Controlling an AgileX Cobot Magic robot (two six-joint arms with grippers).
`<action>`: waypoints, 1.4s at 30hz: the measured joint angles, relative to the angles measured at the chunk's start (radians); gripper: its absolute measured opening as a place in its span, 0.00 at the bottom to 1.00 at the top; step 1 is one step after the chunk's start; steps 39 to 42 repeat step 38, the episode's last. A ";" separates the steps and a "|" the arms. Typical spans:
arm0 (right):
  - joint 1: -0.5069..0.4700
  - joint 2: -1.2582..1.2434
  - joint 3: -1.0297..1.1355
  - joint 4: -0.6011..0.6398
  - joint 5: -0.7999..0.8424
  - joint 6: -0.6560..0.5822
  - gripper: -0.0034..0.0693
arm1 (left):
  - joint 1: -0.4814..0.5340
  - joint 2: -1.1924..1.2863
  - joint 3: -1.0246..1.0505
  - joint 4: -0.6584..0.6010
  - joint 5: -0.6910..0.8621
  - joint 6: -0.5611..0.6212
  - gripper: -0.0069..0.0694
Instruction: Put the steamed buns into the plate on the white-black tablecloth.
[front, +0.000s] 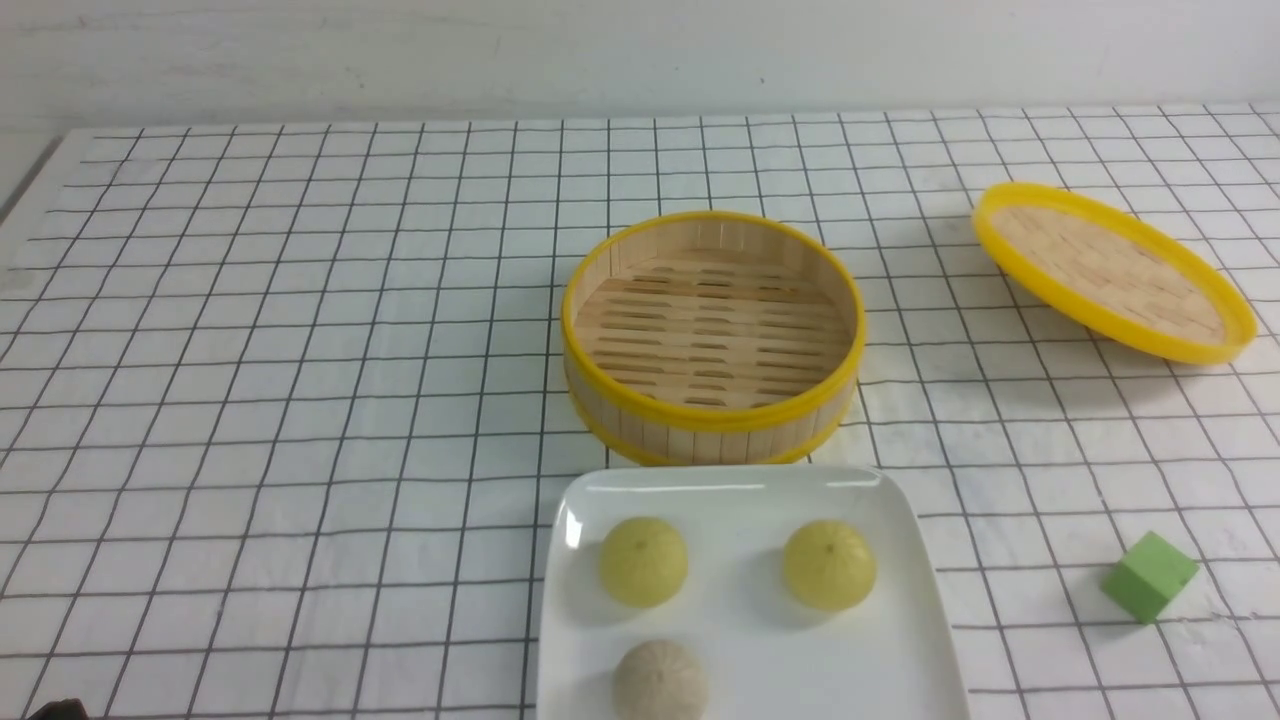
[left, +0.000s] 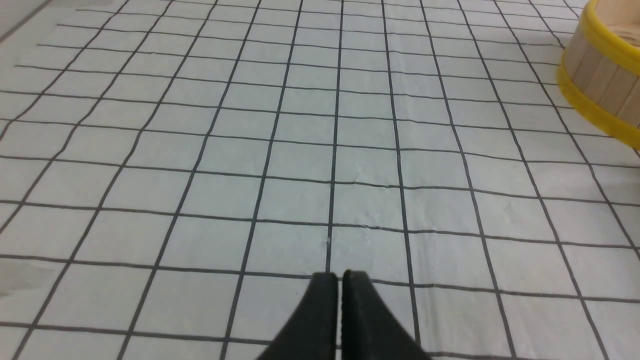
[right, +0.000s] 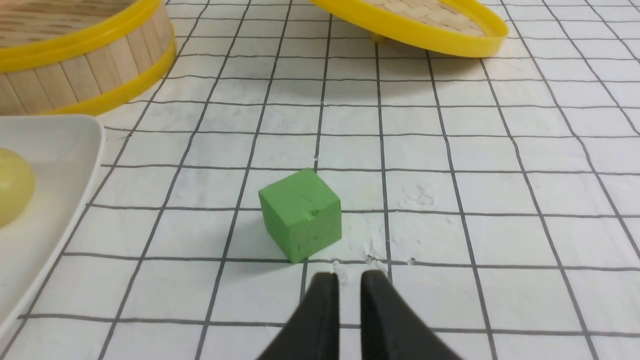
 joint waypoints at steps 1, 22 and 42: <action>0.000 0.000 0.000 0.000 0.000 0.000 0.18 | 0.000 0.000 0.000 0.001 0.000 0.000 0.14; 0.000 0.000 0.000 0.000 -0.001 0.000 0.21 | 0.000 0.000 0.000 0.003 0.001 0.000 0.18; 0.000 0.000 0.000 0.000 -0.001 0.000 0.23 | 0.000 0.000 0.000 0.003 0.003 0.000 0.19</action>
